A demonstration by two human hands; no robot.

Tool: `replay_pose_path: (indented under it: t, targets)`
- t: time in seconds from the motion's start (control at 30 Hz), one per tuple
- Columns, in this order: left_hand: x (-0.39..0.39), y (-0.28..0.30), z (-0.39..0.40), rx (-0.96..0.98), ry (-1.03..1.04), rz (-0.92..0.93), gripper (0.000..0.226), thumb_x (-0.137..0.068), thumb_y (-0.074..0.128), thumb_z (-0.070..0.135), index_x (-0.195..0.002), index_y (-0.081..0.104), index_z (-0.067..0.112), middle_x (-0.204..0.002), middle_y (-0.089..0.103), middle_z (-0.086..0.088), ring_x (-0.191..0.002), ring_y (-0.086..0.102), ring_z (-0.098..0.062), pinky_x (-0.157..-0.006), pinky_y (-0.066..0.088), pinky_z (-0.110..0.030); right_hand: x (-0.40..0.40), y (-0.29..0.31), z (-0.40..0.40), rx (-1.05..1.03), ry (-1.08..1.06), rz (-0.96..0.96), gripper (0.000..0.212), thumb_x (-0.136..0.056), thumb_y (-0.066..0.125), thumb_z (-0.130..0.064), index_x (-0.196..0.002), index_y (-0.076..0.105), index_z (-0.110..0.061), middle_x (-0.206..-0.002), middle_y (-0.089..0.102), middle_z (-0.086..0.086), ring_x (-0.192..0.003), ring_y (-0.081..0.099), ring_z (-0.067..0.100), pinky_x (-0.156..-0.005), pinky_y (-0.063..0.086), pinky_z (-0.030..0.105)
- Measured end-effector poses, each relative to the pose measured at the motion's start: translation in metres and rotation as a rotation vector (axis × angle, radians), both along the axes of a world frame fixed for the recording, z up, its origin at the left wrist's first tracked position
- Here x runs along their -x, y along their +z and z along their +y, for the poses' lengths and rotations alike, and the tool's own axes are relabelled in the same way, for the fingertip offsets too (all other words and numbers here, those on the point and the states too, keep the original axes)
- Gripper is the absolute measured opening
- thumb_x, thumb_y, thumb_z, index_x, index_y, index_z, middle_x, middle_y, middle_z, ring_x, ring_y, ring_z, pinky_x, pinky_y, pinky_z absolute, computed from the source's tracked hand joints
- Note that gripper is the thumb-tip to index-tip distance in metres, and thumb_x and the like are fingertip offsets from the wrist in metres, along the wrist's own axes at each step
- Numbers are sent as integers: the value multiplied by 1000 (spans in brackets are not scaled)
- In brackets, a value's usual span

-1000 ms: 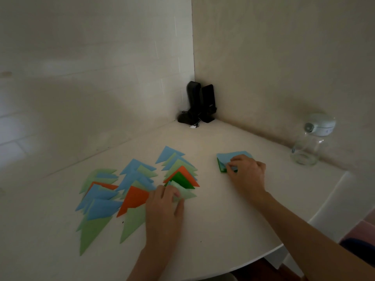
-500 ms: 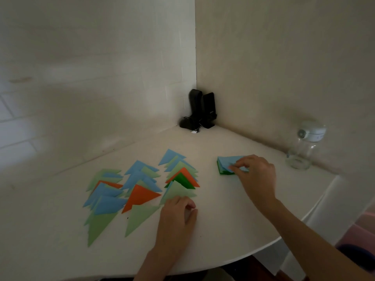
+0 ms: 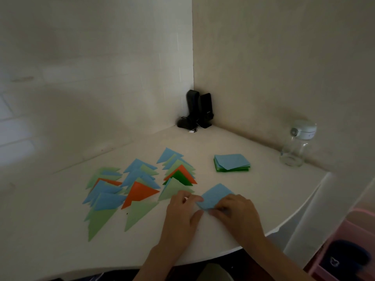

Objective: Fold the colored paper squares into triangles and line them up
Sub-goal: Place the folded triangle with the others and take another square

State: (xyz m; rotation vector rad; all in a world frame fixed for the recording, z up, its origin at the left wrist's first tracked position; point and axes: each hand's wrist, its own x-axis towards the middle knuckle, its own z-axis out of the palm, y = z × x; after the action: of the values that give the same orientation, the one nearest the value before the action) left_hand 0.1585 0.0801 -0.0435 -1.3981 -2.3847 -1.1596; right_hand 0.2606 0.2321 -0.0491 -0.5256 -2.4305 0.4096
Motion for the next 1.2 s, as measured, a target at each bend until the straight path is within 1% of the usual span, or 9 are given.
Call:
replay_pose_path:
  t: [0.2,0.37,0.57,0.7,0.77,0.83,0.93,1.07,1.2]
  targets:
    - [3,1,9,-2,-13,32,18,-85,52,41,-87,64,28,-93,52,10,-88,46,-11,-78,44,-36,0,0,8,108,118,25,33,-75,51,-55,-68,72,-29,-72,65,-15,-66,58,3,-61,44,22]
    - [5,0,19,-33,21,-34,19,-77,57,47,-75,61,29,-84,53,14,-82,49,-11,-75,42,-30,3,7,11,190,171,2,42,-71,46,-57,-70,73,-26,-72,67,-12,-70,57,5,-62,35,9]
    - [9,1,25,21,65,-156,14,-65,58,53,-65,51,40,-78,53,17,-81,51,-6,-75,38,-19,5,4,8,216,91,35,20,-66,66,-52,-64,68,-32,-59,47,-29,-69,51,-13,-61,35,1]
    - [12,0,28,50,89,-220,16,-63,69,41,-62,53,39,-74,56,16,-78,51,-3,-72,40,-18,4,10,8,302,94,3,17,-65,78,-46,-67,64,-36,-63,55,-24,-79,54,-10,-64,37,4]
    - [15,1,31,83,88,-257,13,-61,68,42,-61,56,38,-73,60,14,-77,54,-3,-72,43,-20,6,14,10,385,97,-25,21,-64,83,-36,-71,64,-33,-67,60,-19,-76,55,-12,-63,38,5]
    - [17,5,32,93,86,-297,17,-62,74,34,-61,57,36,-72,62,14,-73,54,0,-68,41,-16,8,20,13,468,112,-57,25,-61,86,-26,-73,64,-29,-67,61,-15,-69,55,-12,-61,40,7]
    - [16,10,28,58,74,-321,30,-67,77,14,-60,56,34,-70,61,14,-72,53,5,-63,35,-7,9,26,18,545,139,-122,28,-61,85,-15,-72,63,-28,-68,62,-12,-63,55,-11,-60,40,6]
    - [15,14,25,41,57,-330,29,-69,75,10,-62,58,32,-72,62,13,-72,53,2,-64,36,-5,8,27,22,572,166,-165,27,-65,82,-11,-72,64,-30,-71,65,-11,-57,54,-8,-59,41,6]
    - [14,16,22,22,57,-366,28,-73,72,5,-63,60,29,-71,60,15,-65,52,-3,-65,39,-8,1,28,25,519,184,-222,25,-77,72,-13,-79,64,-37,-79,65,-18,-67,57,-6,-66,40,4]
